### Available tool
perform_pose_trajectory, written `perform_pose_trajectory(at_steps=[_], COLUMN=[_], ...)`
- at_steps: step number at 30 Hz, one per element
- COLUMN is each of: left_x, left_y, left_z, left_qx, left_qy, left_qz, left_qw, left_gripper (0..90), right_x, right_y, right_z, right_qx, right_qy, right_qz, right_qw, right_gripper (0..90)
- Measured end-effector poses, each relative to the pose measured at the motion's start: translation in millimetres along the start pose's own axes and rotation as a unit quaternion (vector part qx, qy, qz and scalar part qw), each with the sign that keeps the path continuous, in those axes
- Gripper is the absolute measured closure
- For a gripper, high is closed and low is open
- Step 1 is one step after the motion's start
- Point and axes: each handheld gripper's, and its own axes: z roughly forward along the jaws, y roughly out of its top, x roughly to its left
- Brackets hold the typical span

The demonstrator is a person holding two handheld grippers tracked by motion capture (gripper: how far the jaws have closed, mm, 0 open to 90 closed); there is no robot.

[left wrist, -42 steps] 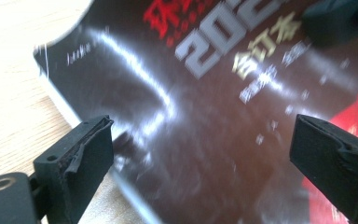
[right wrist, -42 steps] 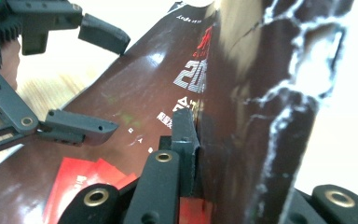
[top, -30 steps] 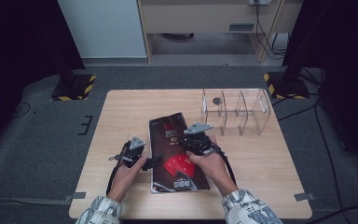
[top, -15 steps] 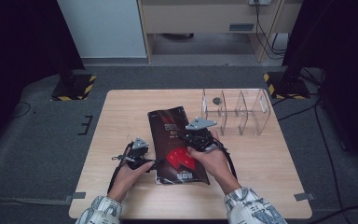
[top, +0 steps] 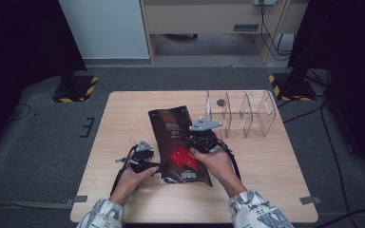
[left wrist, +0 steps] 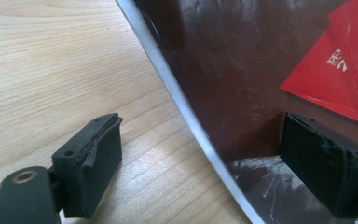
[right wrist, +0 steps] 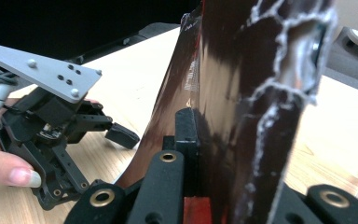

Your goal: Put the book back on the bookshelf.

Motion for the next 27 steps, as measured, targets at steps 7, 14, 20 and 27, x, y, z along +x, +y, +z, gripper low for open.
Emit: perform_pose_trajectory(at_steps=[7,14,20,27], left_x=[2.7,2.8,1.2,2.7], left_y=[0.5,1.1,1.9,4.2], left_z=[1.2,2.5,2.7,-0.2], left_qx=[-0.011,-0.024,-0.030,-0.031], left_qy=[-0.019,-0.045,-0.062,-0.059], left_qz=[-0.015,-0.018,-0.007,0.003], left_qw=[0.9996,0.9985,0.9976,0.9978], left_gripper=[11.8,15.2,24.0,40.4], right_x=[1.3,1.3,1.7,3.0], right_y=[4.5,8.8,9.7,9.6], right_z=[-2.6,-5.6,-6.3,-5.5], right_qx=[-0.013,-0.026,-0.030,-0.032], right_qy=[0.006,0.015,0.019,0.023], right_qz=[0.001,0.001,0.003,-0.001], right_qw=[0.9999,0.9996,0.9994,0.9992], right_gripper=[87.0,87.0,87.0,87.0])
